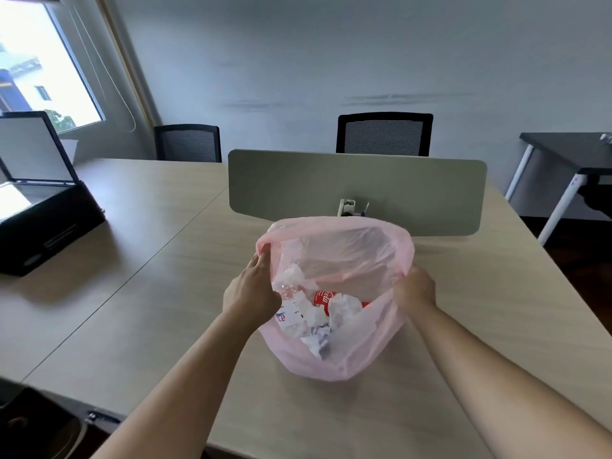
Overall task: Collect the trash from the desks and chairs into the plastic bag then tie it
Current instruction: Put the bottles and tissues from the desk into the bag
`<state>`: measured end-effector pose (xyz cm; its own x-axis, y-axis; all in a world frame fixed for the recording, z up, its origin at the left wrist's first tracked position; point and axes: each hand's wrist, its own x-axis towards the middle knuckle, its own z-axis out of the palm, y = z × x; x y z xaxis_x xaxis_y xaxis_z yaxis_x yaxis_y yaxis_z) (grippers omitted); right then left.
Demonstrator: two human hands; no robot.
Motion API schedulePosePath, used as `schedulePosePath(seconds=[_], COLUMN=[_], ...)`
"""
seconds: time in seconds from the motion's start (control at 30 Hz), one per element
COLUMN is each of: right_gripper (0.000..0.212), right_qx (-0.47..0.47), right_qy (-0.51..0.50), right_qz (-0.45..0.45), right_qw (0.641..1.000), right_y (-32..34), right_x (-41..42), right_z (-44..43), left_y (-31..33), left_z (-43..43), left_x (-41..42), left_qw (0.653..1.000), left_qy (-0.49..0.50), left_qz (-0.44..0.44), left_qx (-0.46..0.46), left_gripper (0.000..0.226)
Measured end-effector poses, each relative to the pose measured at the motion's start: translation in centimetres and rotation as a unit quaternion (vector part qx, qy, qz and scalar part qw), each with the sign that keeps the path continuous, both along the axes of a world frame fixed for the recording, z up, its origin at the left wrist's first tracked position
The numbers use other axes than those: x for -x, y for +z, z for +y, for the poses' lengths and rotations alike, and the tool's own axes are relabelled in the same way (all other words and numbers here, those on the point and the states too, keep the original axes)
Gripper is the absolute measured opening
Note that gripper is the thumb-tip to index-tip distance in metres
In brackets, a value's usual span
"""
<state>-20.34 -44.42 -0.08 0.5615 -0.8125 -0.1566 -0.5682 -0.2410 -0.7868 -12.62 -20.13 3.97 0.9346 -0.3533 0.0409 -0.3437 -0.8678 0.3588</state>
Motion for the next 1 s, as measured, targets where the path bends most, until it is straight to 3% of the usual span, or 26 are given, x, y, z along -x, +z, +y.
schedulePosePath(seconds=[0.23,0.53,0.73,0.9,1.0], right_gripper=[0.03,0.023,0.013,0.023,0.026], right_qx=[0.046,0.169,0.159,0.14,0.138], right_qy=[0.008,-0.052,-0.014,0.009,-0.003], right_qz=[-0.114,-0.155,-0.043,0.047,0.086], right_qw=[0.992,0.972,0.986,0.989,0.987], right_y=[7.1,12.4,8.6,4.9,3.2], right_x=[-1.5,0.2,1.7,3.0,4.1], right_z=[-3.2,-6.8,-6.7,-7.4,-8.0], left_y=[1.2,2.9,1.1,-2.8,-3.9], left_z=[0.5,-2.7,-5.2,-6.6,-6.8], left_x=[-0.4,-1.3,0.6,2.6,3.3], left_qw=[0.999,0.999,0.997,0.989,0.993], left_qy=[-0.022,0.006,-0.049,-0.073,-0.058], left_qz=[0.027,0.013,0.052,0.101,0.079], left_qx=[-0.025,0.04,-0.026,-0.081,-0.059], left_gripper=[0.086,0.082,0.084,0.095,0.095])
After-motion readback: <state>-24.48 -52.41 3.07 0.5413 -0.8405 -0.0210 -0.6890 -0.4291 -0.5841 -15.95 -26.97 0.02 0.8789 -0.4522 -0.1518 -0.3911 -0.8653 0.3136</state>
